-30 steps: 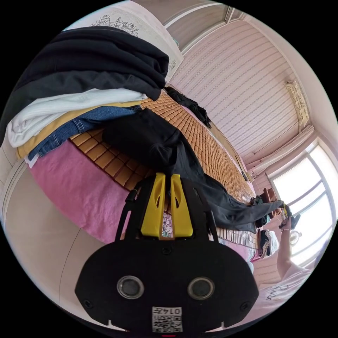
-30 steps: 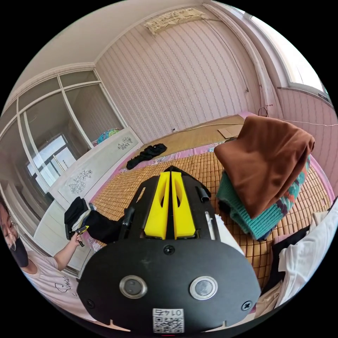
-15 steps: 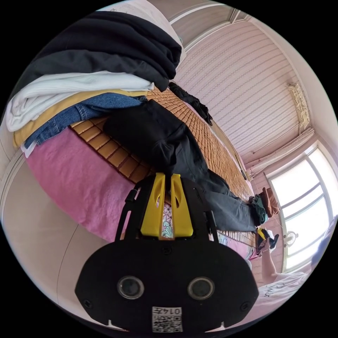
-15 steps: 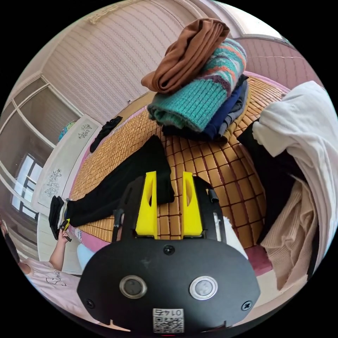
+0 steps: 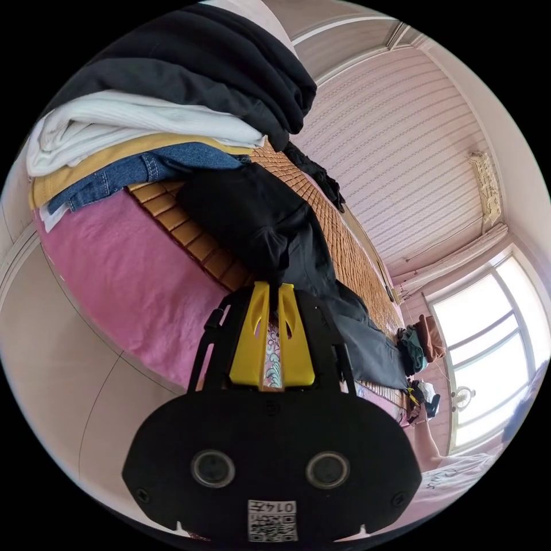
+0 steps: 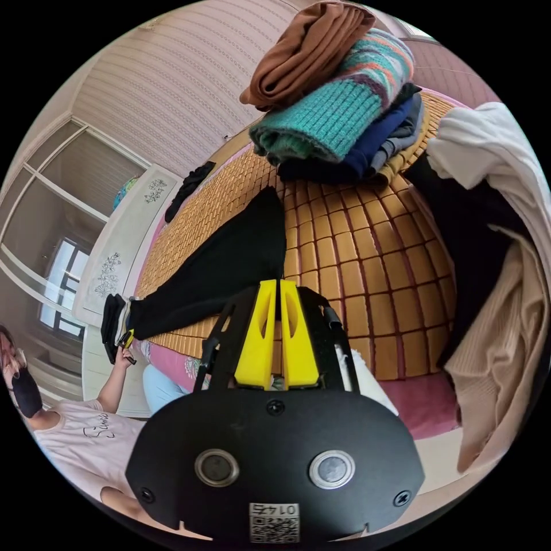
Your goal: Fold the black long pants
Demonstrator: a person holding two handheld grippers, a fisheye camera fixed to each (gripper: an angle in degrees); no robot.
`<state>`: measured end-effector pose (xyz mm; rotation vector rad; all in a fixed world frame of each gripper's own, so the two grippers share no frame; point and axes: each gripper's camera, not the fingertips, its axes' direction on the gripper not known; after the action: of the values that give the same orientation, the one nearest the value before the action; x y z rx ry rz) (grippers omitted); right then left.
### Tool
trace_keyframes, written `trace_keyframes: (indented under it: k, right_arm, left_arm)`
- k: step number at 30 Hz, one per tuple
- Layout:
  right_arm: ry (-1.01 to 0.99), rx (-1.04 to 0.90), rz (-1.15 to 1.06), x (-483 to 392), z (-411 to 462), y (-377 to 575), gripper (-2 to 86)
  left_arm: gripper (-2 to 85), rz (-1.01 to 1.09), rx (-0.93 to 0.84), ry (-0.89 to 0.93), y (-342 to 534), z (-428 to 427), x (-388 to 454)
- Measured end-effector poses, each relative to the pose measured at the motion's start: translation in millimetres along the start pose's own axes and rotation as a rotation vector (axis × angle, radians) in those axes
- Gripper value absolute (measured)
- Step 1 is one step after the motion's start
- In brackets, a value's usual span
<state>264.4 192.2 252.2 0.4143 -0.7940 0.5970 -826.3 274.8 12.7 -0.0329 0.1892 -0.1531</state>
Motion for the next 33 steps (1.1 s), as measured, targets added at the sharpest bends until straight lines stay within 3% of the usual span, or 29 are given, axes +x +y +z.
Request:
trace_keyframes:
  k: [4, 9, 13, 17, 21, 25, 30, 33]
  right_arm:
    - [0.002, -0.002, -0.008, 4.3, -33.4, 50.2, 0.5]
    - [0.07, -0.041, 0.008, 6.6, -57.6, 109.8, 0.6]
    - [0.123, 0.132, 0.053, 6.7, -89.1, 133.6, 0.6]
    - [0.107, 0.234, -0.043, -16.2, -88.3, 121.6, 2.0]
    - [0.224, 0.237, -0.131, -41.3, -65.1, 77.7, 4.7]
    - [0.2, 0.216, -0.038, -40.4, -32.0, 22.2, 6.2]
    - [0.3, 0.24, -0.01, -42.1, -3.4, 13.3, 8.7]
    - [0.293, 0.17, -0.018, -33.5, -8.2, 4.2, 10.1]
  left_arm:
    - [1.6, 0.083, -0.035, -0.041, 15.9, 0.2, 21.6]
    - [6.2, 0.274, 0.016, -0.228, 50.1, -13.9, 69.7]
    - [6.0, 0.39, 0.051, -0.286, 70.2, -34.3, 108.5]
    - [5.0, 0.697, -0.045, -0.31, 100.4, -17.3, 209.7]
    - [5.6, 0.932, -0.139, -0.141, 135.0, 48.6, 327.8]
    - [6.5, 1.092, -0.207, 0.068, 180.2, 125.8, 434.0]
    - [7.2, 1.439, -0.377, 0.209, 262.8, 262.5, 584.7]
    - [7.5, 1.53, -0.39, 0.323, 304.4, 321.9, 649.0]
